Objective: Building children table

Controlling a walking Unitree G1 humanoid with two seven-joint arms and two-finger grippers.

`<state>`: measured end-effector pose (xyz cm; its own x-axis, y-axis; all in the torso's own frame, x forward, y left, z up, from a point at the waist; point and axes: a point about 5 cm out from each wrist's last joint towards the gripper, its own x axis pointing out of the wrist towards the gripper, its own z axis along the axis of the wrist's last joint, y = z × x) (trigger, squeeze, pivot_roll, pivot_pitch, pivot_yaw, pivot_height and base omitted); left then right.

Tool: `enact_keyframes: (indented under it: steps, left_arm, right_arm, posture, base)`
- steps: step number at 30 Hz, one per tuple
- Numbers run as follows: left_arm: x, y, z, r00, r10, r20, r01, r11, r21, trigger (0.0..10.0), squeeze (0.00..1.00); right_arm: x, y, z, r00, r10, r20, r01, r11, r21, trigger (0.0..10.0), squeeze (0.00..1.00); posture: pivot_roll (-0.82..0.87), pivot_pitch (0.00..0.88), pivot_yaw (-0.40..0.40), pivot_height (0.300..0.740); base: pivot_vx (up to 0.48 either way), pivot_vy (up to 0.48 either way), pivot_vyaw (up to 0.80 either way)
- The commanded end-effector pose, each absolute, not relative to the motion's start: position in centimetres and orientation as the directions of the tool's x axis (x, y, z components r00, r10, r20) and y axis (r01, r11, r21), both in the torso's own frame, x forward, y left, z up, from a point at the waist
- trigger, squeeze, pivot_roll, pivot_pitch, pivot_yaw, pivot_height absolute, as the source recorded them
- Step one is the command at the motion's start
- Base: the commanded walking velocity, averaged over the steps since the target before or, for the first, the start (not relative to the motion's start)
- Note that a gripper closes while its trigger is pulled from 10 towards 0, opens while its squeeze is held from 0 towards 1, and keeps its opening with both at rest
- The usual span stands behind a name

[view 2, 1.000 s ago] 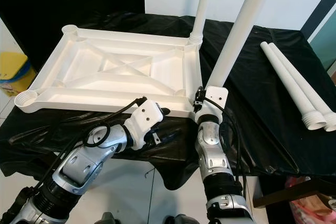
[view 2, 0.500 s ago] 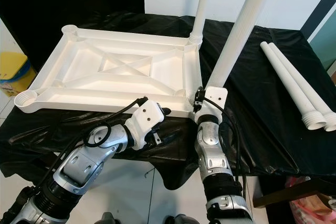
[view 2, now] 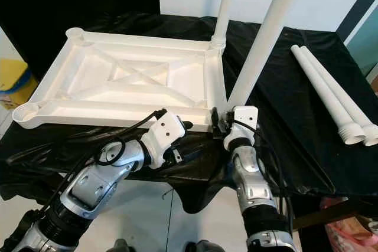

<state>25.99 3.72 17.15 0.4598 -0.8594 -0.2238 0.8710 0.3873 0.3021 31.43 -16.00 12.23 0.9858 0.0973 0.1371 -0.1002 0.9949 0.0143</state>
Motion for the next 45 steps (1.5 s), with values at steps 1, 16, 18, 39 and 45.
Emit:
enact_keyframes:
  steps: [1, 16, 18, 39, 45]
  left_arm:
    - [26.0, 3.5, 17.0, 0.451, -0.863, -0.230, 0.874, 0.374, 0.310, 10.0, 0.00]
    - [26.3, 3.5, 17.2, 0.451, -0.863, -0.226, 0.872, 0.372, 0.319, 10.0, 0.00]
    - [26.2, 3.4, 17.2, 0.452, -0.863, -0.225, 0.871, 0.373, 0.319, 10.0, 0.00]
    - [26.2, 3.4, 17.1, 0.448, -0.865, -0.225, 0.874, 0.371, 0.313, 10.0, 0.00]
    - [26.2, 3.3, 17.1, 0.442, -0.868, -0.226, 0.877, 0.365, 0.313, 10.0, 0.00]
  right_arm:
    - [31.3, -16.9, 12.5, 0.975, 0.162, 0.151, -0.164, 0.986, 0.000, 10.0, 0.00]
    - [33.3, -17.4, 13.6, 0.895, 0.437, 0.085, -0.430, 0.898, -0.093, 10.0, 0.00]
    - [33.2, -17.4, 13.5, 0.892, 0.445, 0.079, -0.438, 0.894, -0.091, 10.0, 0.00]
    - [33.2, -18.1, 11.6, 0.951, 0.310, 0.012, -0.310, 0.950, -0.030, 10.0, 0.00]
    - [33.0, -17.9, 10.8, 0.989, 0.148, -0.015, -0.148, 0.989, 0.006, 10.0, 0.00]
  posture:
    - [0.03, 0.103, -0.091, 0.740]
    - [0.04, 0.098, -0.091, 0.740]
    - [0.04, 0.098, -0.091, 0.740]
    - [0.03, 0.108, -0.085, 0.740]
    - [0.02, 0.109, -0.079, 0.740]
  base:
    - [0.000, 0.000, 0.00]
    - [0.000, 0.000, 0.00]
    - [0.000, 0.000, 0.00]
    - [0.000, 0.000, 0.00]
    - [0.000, 0.000, 0.00]
